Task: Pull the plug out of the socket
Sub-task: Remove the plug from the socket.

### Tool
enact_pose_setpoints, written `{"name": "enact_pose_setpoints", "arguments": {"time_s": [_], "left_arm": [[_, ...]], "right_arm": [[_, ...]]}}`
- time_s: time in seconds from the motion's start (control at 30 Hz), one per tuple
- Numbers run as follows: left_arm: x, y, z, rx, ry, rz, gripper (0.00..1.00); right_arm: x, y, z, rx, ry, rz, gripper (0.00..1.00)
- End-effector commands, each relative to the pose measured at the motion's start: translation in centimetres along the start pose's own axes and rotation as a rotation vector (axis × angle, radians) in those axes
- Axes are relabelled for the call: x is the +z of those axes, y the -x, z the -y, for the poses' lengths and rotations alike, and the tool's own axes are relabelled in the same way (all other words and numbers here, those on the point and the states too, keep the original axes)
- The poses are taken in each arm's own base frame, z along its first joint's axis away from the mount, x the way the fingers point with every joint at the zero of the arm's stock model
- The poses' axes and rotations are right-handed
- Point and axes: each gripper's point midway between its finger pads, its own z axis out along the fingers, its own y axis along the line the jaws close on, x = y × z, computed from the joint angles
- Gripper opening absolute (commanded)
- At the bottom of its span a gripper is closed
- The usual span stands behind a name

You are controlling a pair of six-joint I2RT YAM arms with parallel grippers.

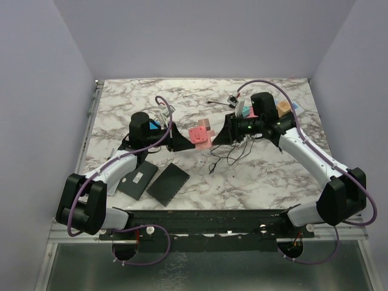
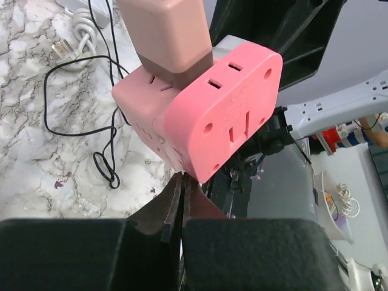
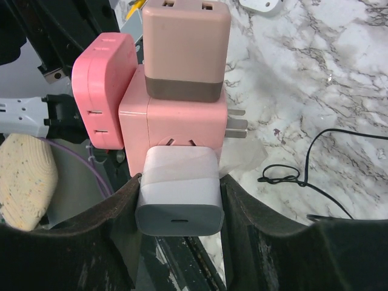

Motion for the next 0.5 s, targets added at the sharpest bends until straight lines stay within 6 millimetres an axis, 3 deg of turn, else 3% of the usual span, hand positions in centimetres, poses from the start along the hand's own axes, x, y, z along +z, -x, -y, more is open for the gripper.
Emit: {"name": "enact_pose_setpoints", "arguments": {"time_s": [0.0, 0.13, 0.27, 0.33, 0.43, 0.47], "left_arm": [[0.0, 2.1, -0.5, 0.072, 0.061, 0.066, 0.00], [-0.1, 2.1, -0.4, 0.075, 0.058, 0.066, 0.00], [-0.1, 2.2, 0.2, 0.087, 0.038, 0.059, 0.01], [-0.2, 2.2, 0.6, 0.096, 0.024, 0.054, 0.19], [-0.3, 2.3, 1.3, 0.111, 0.002, 0.049, 0.62], [-0.3, 2.3, 1.4, 0.116, 0.001, 0.051, 0.70]], "right_arm": [[-0.1, -0.3, -3.8, -0.024, 0.147, -0.038, 0.00], [0.0, -0.4, -3.9, -0.044, 0.165, -0.024, 0.00], [0.6, -0.5, -2.6, -0.021, 0.113, -0.006, 0.00], [0.9, -0.3, -2.0, 0.003, 0.081, 0.015, 0.00], [1.2, 0.5, -1.0, 0.035, 0.030, 0.070, 0.00], [1.2, 0.9, -0.6, 0.039, 0.001, 0.095, 0.00]]}}
